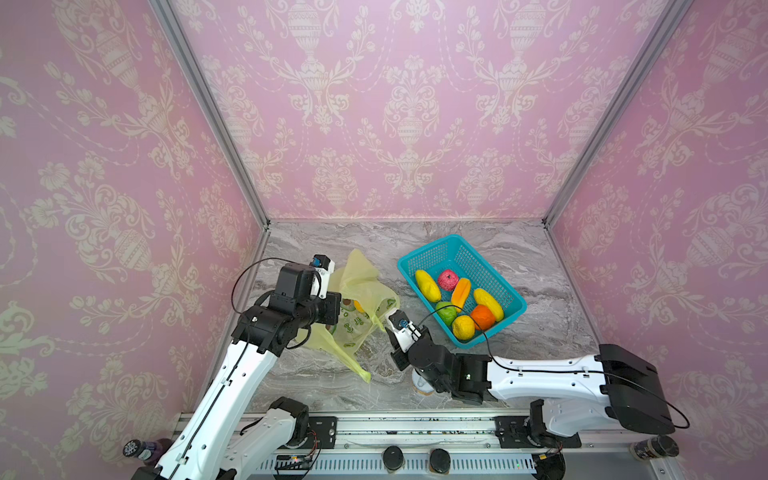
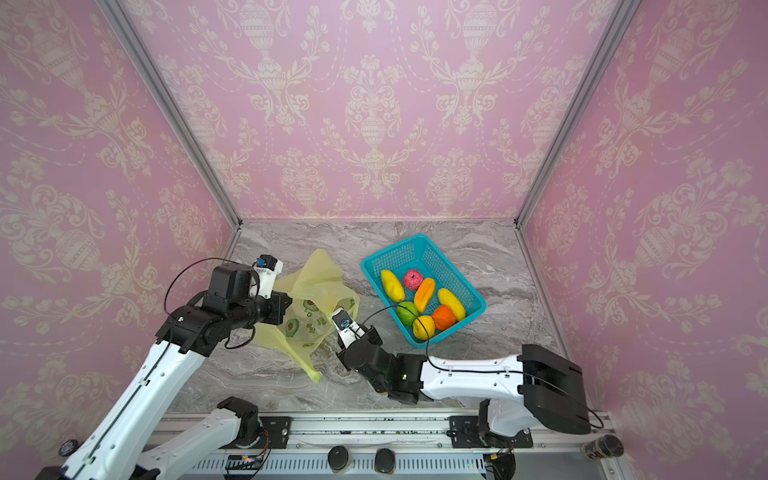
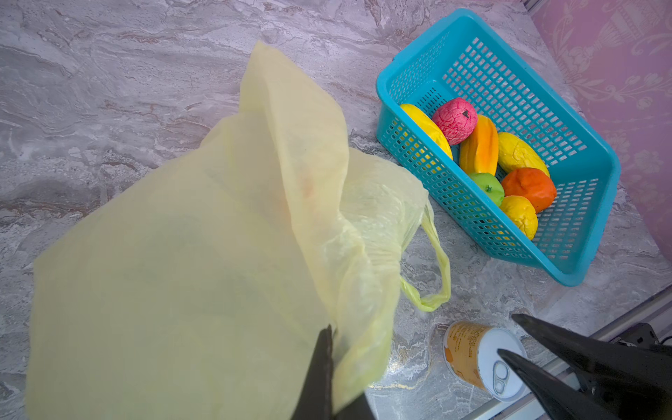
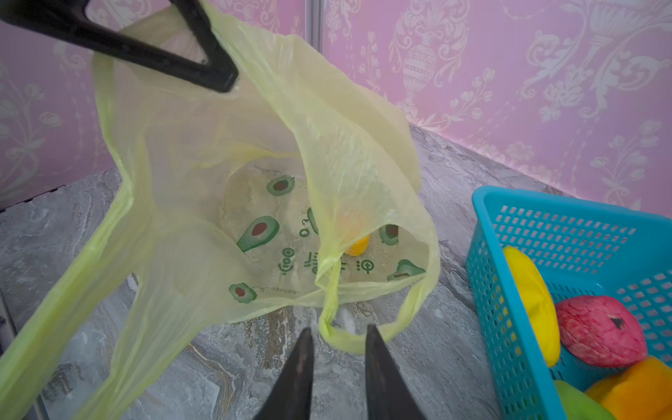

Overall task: Untie the knot of the plastic bag and take out the fruit
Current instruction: 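Move the right gripper back into the bag toward the yellow-red fruit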

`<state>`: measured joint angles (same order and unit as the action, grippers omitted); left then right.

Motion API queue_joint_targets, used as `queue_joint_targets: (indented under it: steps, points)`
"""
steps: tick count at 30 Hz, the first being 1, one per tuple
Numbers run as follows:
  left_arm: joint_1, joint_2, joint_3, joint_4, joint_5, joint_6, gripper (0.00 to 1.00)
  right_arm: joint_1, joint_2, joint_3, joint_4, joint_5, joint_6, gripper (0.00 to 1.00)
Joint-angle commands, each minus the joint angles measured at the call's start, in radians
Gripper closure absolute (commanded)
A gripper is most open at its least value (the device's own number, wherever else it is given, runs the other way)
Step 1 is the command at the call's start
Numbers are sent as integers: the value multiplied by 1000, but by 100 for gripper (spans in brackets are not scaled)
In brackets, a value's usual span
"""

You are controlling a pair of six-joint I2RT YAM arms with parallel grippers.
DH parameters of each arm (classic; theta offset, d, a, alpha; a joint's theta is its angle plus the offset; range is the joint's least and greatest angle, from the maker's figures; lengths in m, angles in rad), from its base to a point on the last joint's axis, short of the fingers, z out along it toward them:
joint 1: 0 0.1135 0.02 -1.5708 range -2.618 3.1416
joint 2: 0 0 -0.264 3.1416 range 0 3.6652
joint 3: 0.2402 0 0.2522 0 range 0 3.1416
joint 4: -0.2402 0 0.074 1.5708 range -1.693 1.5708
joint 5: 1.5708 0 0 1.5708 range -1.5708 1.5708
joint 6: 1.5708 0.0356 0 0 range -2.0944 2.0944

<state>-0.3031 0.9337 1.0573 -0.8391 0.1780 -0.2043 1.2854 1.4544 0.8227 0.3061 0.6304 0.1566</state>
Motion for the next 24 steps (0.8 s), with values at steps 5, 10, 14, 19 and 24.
queue_joint_targets:
  steps: [5, 10, 14, 19, 24]
  points:
    - [11, -18, -10, -22, 36, -3, 100, -4, 220, 193, 27, -89, 0, 76]
    - [10, -22, -11, -16, 64, -4, 100, -20, 419, 398, -92, -61, 18, 83]
    - [11, -30, -11, -9, 63, -6, 100, -18, 529, 472, -114, -53, 3, 88]
    - [9, -30, -7, -8, 73, -5, 100, -22, 570, 450, -90, -40, 6, 88]
    - [9, -39, -12, 2, 98, -7, 100, -40, 600, 449, -90, -26, 17, 88]
